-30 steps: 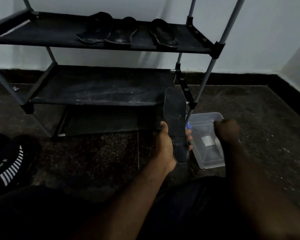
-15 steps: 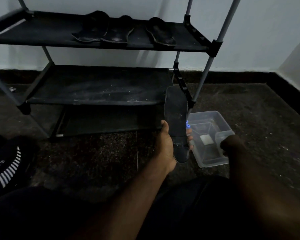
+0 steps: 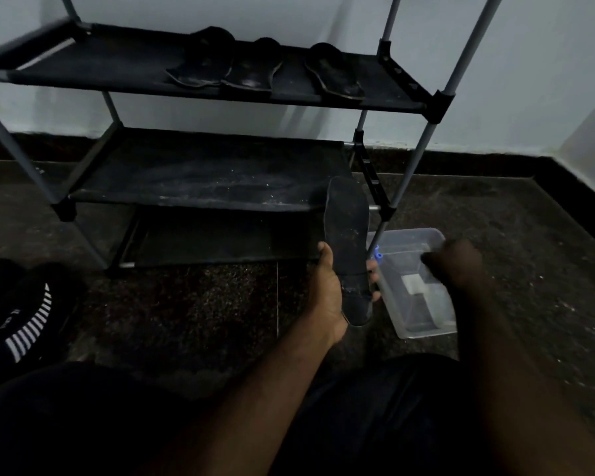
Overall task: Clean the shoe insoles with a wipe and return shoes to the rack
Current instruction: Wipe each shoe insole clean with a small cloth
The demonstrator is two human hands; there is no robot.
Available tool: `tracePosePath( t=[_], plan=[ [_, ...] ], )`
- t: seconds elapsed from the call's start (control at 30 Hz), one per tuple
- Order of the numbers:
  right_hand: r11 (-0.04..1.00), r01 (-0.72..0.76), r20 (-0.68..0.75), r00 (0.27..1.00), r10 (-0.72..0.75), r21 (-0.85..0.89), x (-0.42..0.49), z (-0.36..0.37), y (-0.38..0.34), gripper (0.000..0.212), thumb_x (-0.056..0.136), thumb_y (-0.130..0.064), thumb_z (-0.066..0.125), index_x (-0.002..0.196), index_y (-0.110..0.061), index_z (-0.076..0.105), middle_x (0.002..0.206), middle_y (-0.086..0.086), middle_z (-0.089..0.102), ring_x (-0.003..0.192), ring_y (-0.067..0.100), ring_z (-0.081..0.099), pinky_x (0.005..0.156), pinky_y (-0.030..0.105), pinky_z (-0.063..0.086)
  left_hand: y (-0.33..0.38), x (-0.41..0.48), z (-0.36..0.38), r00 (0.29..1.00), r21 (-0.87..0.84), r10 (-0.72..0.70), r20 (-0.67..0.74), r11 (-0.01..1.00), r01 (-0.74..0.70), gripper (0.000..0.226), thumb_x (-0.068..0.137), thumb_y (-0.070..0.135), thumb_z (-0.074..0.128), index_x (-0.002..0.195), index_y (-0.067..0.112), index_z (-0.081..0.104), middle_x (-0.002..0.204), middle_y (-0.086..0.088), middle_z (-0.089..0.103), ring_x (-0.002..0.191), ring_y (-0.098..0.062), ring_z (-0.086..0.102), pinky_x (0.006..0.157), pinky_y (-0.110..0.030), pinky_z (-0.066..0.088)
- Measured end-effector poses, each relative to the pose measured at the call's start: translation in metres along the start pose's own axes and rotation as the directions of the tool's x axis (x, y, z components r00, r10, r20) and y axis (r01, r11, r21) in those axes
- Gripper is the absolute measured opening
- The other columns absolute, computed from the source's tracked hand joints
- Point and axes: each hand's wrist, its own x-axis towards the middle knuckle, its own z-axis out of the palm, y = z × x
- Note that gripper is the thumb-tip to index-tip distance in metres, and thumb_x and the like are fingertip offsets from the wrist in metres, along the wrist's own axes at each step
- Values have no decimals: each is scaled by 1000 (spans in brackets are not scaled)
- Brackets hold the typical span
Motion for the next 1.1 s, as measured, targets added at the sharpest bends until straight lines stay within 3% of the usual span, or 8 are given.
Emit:
tracePosePath(
  t=[0.13,0.33,0.43,0.5,0.63,0.8,0.97,1.1],
  plan=[
    [919,205,112,960,-256,338,-51,21,-40,12,84,-14,70,74,-11,64,66,7,68,65,22,67,69,43,57,14,-8,-13,996,49,43,-74,998,-40,72,97,62,19,99,8,67,86,-11,71,65,-17,64,59,-31,51],
    [564,289,32,871,-490,774,-140,42,-94,10,83,12,65,84,8,56,66,8,65,55,2,65,50,17,50,52,-31,-63,965,-88,110,-240,987,-134,80,93,68,25,118,2,64,118,-22,66,103,-34,65,89,-43,52],
    [513,464,-63,783,-619,723,-147,41,-122,29,84,7,67,108,-7,58,75,-2,61,59,-7,61,56,13,47,70,-41,-84,952,-74,148,-268,982,-174,80,89,69,31,124,4,62,119,-22,65,94,-33,66,68,-37,56],
    [517,546,6,683,-730,659,-147,48,-137,47,85,-8,73,124,-22,52,76,-3,61,64,-5,60,60,9,45,84,-48,-92,940,-43,216,-265,971,-235,76,89,64,35,134,7,55,131,-22,59,105,-35,61,72,-39,54],
    [465,742,81,491,-867,483,-157,73,-164,18,91,-29,69,106,-20,71,95,-4,63,84,4,63,73,12,50,108,-57,-97,923,-66,301,-239,944,-324,74,70,58,67,114,-1,63,97,-17,69,93,-26,64,77,-32,52],
    [320,837,123,297,-947,444,-161,93,-177,29,91,-14,65,120,-20,69,118,-11,54,104,-3,54,87,2,41,120,-51,-123,926,-15,289,-245,953,-301,61,98,54,28,102,6,65,84,-11,73,75,-20,71,67,-28,57],
    [243,828,77,237,-969,505,-159,99,-180,18,93,-15,63,107,-18,75,105,-6,69,98,3,63,95,12,43,135,-43,-122,933,-79,279,-228,950,-303,71,96,61,30,113,0,62,95,-15,72,81,-22,72,71,-29,57],
    [303,815,36,329,-944,493,-155,108,-180,16,91,-11,65,100,-16,76,101,-4,69,97,3,63,95,6,39,134,-40,-126,920,-87,303,-250,939,-333,70,98,58,27,110,0,64,98,-16,71,83,-23,71,75,-31,59]
  ],
)
